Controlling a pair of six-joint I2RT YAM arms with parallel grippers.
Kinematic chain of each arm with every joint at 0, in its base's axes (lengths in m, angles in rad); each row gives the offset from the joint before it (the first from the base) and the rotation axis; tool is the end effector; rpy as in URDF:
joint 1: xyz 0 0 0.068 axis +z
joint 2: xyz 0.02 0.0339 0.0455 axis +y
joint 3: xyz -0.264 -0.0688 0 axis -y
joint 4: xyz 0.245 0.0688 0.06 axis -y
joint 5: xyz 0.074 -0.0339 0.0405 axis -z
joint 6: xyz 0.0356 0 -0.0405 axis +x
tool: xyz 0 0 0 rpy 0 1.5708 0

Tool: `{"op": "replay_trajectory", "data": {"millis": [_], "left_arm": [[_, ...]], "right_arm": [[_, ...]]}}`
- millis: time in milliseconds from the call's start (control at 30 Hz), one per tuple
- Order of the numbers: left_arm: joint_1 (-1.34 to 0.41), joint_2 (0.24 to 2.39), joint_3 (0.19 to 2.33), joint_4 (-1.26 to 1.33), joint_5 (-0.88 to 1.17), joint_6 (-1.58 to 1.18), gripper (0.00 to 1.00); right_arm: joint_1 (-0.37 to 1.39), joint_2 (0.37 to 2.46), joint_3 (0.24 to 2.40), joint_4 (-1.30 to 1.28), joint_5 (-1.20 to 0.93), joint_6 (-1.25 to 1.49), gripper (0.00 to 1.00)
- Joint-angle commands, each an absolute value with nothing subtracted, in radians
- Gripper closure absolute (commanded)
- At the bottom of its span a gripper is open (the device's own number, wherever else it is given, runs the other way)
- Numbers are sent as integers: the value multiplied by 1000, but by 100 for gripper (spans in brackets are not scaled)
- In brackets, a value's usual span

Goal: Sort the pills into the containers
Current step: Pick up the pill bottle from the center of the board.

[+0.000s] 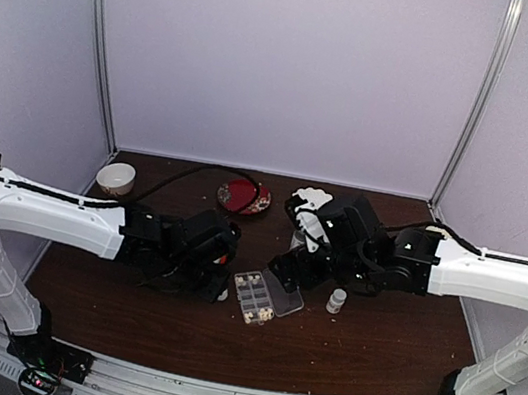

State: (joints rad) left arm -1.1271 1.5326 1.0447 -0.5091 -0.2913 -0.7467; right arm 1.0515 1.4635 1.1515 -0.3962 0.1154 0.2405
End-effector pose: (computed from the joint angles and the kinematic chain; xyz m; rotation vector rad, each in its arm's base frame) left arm 0.1437 -0.2784 0.2247 0.3733 2.5219 -0.3842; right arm 0.1655 0.2813 0.2867 -0.8632 2.1679 0.5386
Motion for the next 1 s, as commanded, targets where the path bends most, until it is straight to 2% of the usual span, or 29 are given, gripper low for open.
{"op": "replay_trajectory", "data": {"millis": [0,200,267,400,467,767,967], "left_arm": [[-1143,1627,1122,-474,-291,-715,82],[-1153,1728,1161,-440,-272,-712,81],[-1155,1739,1162,-434,-269,-715,76],[-1155,1737,1149,-411,-254,-716,47],[-1157,1732,1145,-407,-254,-719,40],[-1155,1665,1095,-388,-276,-742,33],[-1121,1420,844,-219,-336,-811,33]], "right_arm": [[1056,1375,1045,-379,158,306,7],[1055,1277,910,-348,176,340,7],[1055,1261,891,-349,176,348,7],[1055,1245,865,-337,164,356,7],[1057,1248,864,-336,153,357,7],[1057,1252,841,-294,81,362,14],[1081,1333,880,-302,75,375,18]]}}
